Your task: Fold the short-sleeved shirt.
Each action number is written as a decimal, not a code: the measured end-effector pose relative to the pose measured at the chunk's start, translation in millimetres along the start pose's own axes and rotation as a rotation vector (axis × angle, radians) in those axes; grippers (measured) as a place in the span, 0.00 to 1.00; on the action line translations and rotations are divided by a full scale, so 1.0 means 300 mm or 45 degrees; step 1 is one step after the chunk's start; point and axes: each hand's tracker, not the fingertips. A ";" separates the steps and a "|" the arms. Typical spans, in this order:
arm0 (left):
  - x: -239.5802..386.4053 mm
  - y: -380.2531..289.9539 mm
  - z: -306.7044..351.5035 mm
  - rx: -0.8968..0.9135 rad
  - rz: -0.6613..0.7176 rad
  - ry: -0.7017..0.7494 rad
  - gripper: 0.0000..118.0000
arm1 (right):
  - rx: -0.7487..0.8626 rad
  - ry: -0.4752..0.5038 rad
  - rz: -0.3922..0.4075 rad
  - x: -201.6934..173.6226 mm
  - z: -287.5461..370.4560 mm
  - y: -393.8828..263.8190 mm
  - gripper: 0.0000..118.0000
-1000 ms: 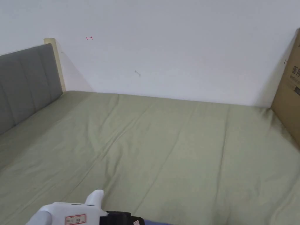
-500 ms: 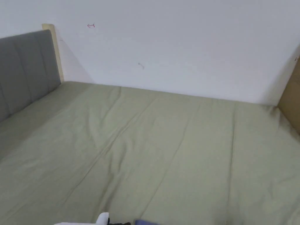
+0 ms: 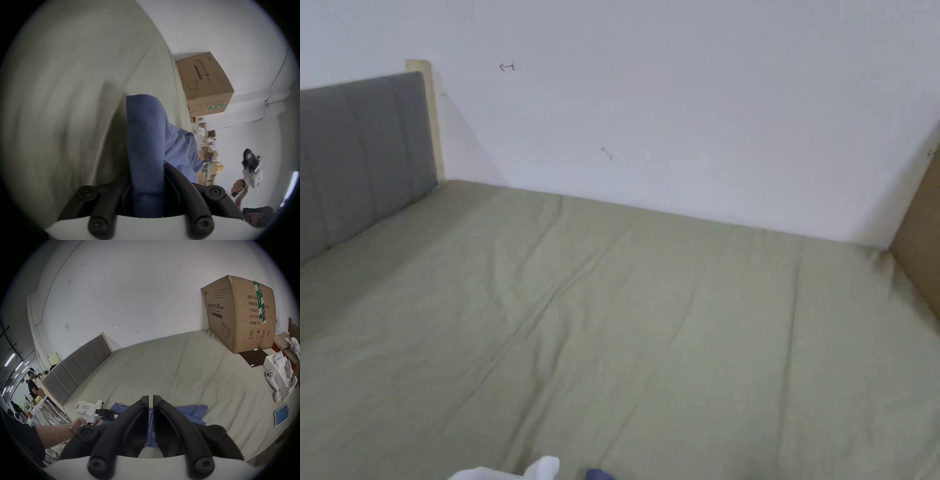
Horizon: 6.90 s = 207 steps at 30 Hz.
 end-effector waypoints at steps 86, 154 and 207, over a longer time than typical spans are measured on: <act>0.915 -0.488 0.454 1.480 -1.030 0.810 0.02 | 0.775 -0.381 0.128 0.031 0.206 0.046 0.05; -0.039 0.375 0.623 -0.058 -0.330 0.590 0.26 | -0.535 0.016 -0.018 0.072 -0.334 -0.115 0.05; 1.154 -0.375 0.337 1.371 -1.106 0.663 0.01 | 0.853 -0.307 0.316 -0.040 0.188 0.152 0.05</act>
